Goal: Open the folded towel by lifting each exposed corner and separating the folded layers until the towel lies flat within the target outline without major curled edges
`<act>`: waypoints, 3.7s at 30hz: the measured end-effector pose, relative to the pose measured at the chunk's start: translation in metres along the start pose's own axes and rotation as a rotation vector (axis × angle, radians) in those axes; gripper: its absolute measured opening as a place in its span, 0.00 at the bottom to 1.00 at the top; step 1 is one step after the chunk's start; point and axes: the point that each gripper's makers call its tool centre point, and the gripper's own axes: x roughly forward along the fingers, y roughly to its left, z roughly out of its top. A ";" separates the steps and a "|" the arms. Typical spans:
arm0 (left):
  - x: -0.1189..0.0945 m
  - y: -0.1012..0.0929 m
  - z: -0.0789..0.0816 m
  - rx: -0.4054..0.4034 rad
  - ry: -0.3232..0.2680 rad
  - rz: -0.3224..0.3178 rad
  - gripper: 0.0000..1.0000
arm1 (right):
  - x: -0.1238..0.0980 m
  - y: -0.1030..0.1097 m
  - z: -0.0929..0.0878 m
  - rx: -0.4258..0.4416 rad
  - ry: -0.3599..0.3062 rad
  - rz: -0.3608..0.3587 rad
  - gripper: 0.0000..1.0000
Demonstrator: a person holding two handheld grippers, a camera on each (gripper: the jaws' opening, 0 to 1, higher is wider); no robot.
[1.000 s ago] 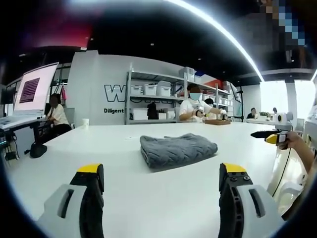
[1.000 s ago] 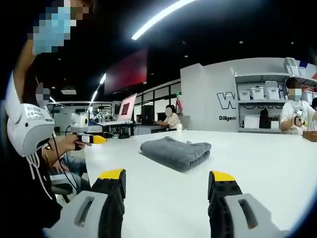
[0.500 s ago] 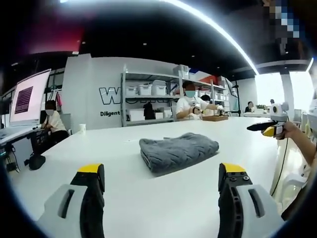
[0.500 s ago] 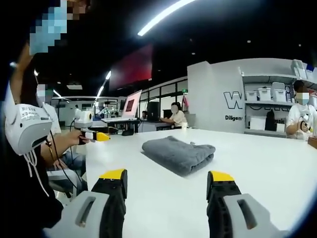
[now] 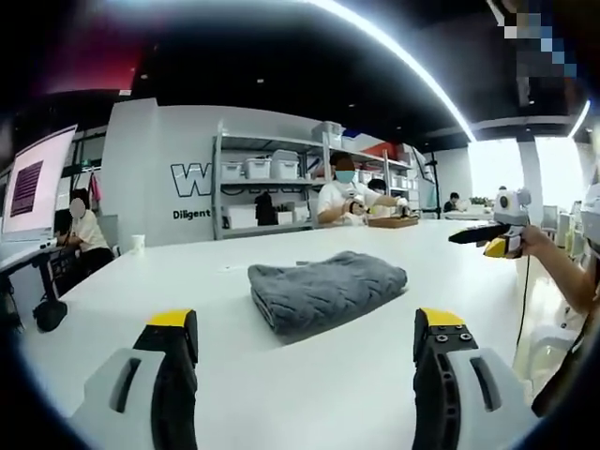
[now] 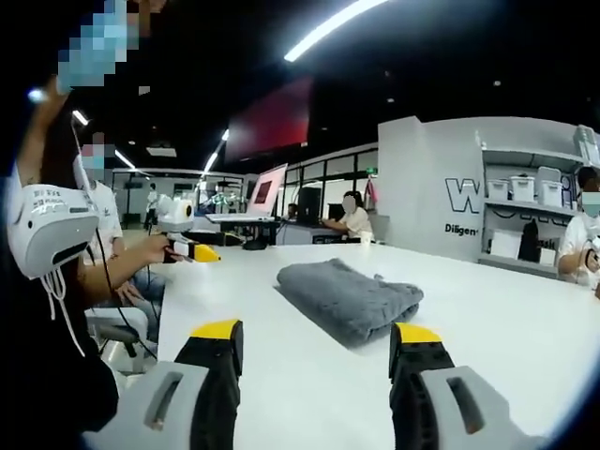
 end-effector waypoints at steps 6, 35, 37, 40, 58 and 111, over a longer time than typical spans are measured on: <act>0.011 0.004 0.009 -0.005 -0.021 -0.025 0.94 | 0.009 -0.005 0.003 0.023 -0.004 0.014 0.62; 0.065 0.029 0.027 0.016 -0.023 -0.065 0.90 | 0.061 -0.025 0.023 0.049 -0.040 0.081 0.56; 0.067 0.031 0.029 0.006 -0.025 -0.066 0.92 | 0.066 -0.025 0.026 0.048 -0.041 0.086 0.56; 0.069 0.032 0.032 0.009 -0.021 -0.070 0.91 | 0.071 -0.028 0.026 0.044 -0.032 0.086 0.56; 0.090 0.041 0.033 -0.028 -0.029 -0.061 0.90 | 0.085 -0.072 0.031 0.052 -0.041 0.000 0.55; 0.179 0.070 0.016 0.025 0.078 -0.056 0.75 | 0.151 -0.150 -0.016 0.068 0.177 -0.162 0.47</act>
